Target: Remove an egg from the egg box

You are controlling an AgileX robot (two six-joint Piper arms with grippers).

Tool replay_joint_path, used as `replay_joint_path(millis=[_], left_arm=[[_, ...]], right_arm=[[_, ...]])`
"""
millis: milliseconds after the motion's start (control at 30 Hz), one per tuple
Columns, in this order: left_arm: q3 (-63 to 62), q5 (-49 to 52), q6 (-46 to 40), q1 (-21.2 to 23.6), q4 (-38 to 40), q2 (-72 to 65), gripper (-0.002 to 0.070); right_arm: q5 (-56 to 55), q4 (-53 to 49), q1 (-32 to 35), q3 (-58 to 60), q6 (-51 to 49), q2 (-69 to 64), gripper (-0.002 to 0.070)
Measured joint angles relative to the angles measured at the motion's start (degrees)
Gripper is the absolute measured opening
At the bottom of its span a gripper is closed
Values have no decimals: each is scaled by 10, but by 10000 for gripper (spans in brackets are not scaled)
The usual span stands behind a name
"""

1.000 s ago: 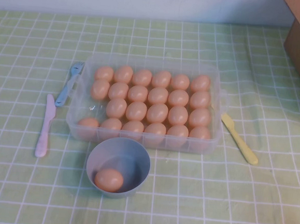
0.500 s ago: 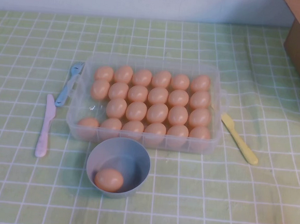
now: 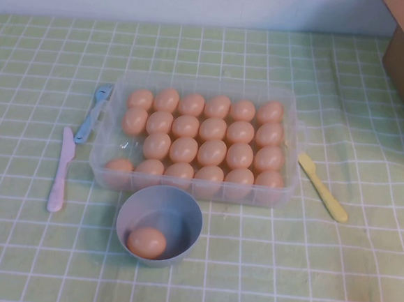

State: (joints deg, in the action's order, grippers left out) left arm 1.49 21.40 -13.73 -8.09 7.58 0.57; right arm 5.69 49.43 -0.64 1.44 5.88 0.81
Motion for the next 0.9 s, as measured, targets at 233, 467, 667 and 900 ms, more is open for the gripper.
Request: replay_joint_path(millis=[233, 467, 667, 900], left_arm=[[0, 0, 0, 0, 0, 0, -3], [0, 0, 0, 0, 0, 0, -3], [0, 0, 0, 0, 0, 0, -3], [0, 0, 0, 0, 0, 0, -3]], right_arm=[[37, 7, 0, -9, 0, 0, -17], [197, -46, 0, -122, 13, -89, -17], [388, -114, 0, -244, 32, -259, -17], [478, -149, 0, -348, 68, -434, -17]])
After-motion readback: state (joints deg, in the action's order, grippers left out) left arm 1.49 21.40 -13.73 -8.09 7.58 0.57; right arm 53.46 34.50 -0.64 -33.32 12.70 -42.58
